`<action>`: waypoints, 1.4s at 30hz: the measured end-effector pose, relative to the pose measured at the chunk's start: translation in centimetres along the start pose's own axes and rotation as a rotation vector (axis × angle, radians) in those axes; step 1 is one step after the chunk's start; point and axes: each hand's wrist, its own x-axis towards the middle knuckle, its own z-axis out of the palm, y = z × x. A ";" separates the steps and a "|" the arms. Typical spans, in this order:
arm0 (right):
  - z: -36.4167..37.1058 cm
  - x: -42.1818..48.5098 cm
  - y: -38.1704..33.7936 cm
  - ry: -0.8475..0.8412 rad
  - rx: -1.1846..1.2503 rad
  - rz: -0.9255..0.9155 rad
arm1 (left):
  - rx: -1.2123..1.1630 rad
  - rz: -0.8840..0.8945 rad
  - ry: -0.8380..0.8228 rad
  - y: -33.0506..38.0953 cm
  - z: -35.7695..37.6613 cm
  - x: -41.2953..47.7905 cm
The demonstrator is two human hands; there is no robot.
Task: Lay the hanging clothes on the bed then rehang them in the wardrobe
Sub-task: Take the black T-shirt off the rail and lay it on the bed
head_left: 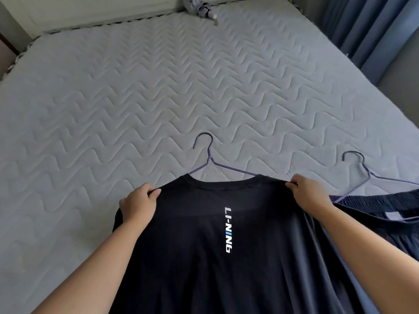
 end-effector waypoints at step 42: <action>5.2 -39.5 9.2 -0.502 0.197 0.145 | -0.224 -0.438 -0.505 -7.3 -3.8 -44.6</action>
